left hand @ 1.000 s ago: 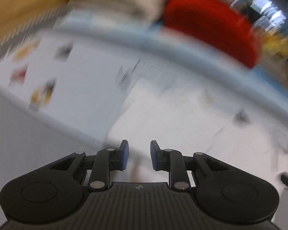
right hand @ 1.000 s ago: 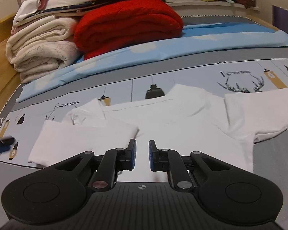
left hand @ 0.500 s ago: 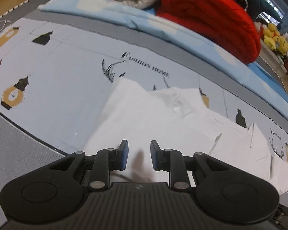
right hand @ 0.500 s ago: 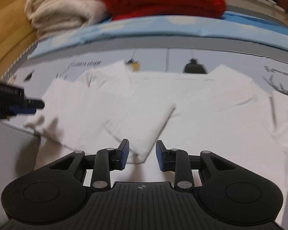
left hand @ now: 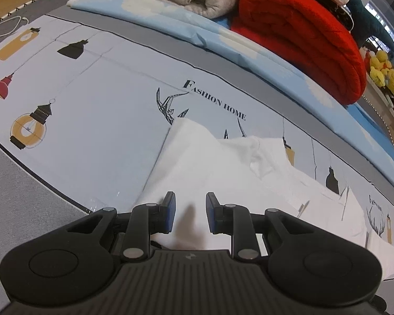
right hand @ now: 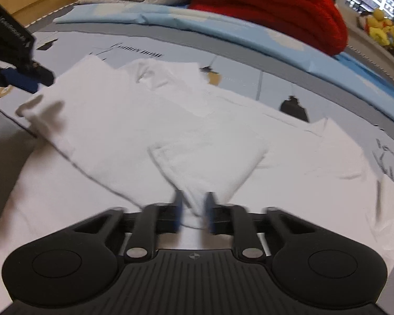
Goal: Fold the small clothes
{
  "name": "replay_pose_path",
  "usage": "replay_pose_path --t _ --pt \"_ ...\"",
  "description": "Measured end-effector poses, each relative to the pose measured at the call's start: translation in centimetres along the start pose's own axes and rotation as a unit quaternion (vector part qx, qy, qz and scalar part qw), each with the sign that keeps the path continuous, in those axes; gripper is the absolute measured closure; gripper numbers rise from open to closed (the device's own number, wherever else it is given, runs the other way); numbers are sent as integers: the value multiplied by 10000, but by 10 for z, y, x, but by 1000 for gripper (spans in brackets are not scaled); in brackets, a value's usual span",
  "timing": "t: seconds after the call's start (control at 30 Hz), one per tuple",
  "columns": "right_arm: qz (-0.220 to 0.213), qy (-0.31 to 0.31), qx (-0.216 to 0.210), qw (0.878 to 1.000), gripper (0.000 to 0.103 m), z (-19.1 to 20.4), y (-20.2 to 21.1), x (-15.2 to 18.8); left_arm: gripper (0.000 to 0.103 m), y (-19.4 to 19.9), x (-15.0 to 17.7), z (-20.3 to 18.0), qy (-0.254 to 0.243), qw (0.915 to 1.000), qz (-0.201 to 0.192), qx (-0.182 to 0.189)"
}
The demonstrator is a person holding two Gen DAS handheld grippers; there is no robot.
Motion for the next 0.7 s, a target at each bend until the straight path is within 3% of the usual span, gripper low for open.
replay_pose_path --t 0.1,0.17,0.23,0.3,0.37,0.47,0.53,0.57,0.63,0.7 --pt "-161 -779 -68 9968 101 -23 7 -3 76 2 0 1 -28 10000 -39 -32" --pt "-406 -1609 -143 9860 102 -45 21 -7 76 2 0 2 -25 10000 -40 -53" --pt "-993 -2760 100 9559 102 -81 44 -6 76 2 0 2 -29 10000 -57 -75" --pt "-1288 -3484 669 9261 103 -112 62 4 76 2 -1 2 -45 9999 -77 -84" --pt "-973 -3972 966 9074 103 -134 59 21 76 1 0 1 -71 9999 -68 -90" --pt "-156 -4638 633 8835 99 -149 34 50 76 -3 2 -1 -49 9999 -23 -99" --pt "-7 -4723 392 8806 98 -150 28 56 76 -4 3 -2 -39 9999 -12 -98" --pt "-46 -4717 250 8814 95 -152 27 54 76 -5 3 -3 -45 9999 -5 -99" --pt "-177 -4797 -19 8773 68 -155 27 49 76 -7 5 -6 -64 9999 21 -81" --pt "-227 -4983 -124 8666 64 -161 26 47 76 -9 7 -7 -84 9999 50 -71"
Point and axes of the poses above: each gripper's, at about its wrist camera, not at the fingertips, and y roughly against the way its jaws point, z to its left, x to its underside, the point moved 6 cm from there along -y, roughly the way its jaws point, and after that the axes turned 1 degree about y, right-handed, at the moved point
